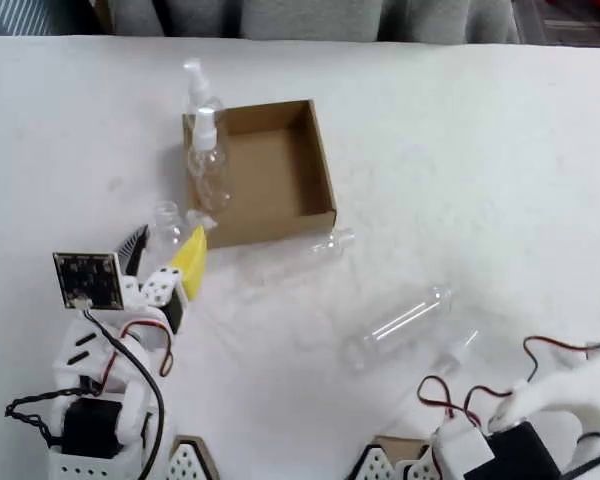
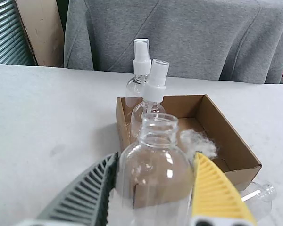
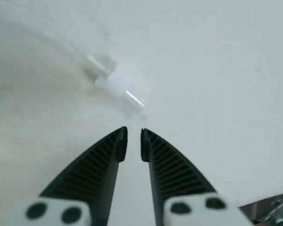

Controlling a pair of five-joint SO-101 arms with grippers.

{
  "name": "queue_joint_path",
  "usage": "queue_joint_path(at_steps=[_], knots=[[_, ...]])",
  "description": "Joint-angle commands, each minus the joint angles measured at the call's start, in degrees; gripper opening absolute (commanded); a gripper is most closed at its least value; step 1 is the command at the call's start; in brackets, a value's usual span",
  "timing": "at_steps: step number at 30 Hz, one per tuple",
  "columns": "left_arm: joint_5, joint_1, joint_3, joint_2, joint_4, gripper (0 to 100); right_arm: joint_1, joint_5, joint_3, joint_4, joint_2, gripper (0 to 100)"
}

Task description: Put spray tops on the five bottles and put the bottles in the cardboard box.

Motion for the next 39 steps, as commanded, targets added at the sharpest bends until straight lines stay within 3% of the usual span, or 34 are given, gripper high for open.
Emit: queue_joint_path(at_steps=[1,7,10,16,26,39], knots=[[0.7,-0.2,-3.2,-0.9,0.0,2,5.8,-4.8,2.1,-4.1,-2.1,2.3],[0.7,-0.1,-3.2,-0.9,0.0,2,7.3,-14.0,9.3,-17.5,-2.0,2.3],[0.7,-0.1,-3.2,-0.9,0.0,2,4.2,-15.3,11.5,-19.2,-2.0,1.5],[0.7,-0.1,-3.2,-0.9,0.0,2,0.7,-27.0,11.9,-21.5,-0.1,1.6],[0.7,-0.1,-2.1,-0.9,-0.3,2,0.5,-27.7,8.4,-21.8,11.9,1.6],[0.7,-0.1,-2.0,-0.9,-0.4,2,2.0,-31.6,-10.8,-21.2,28.4,1.6]])
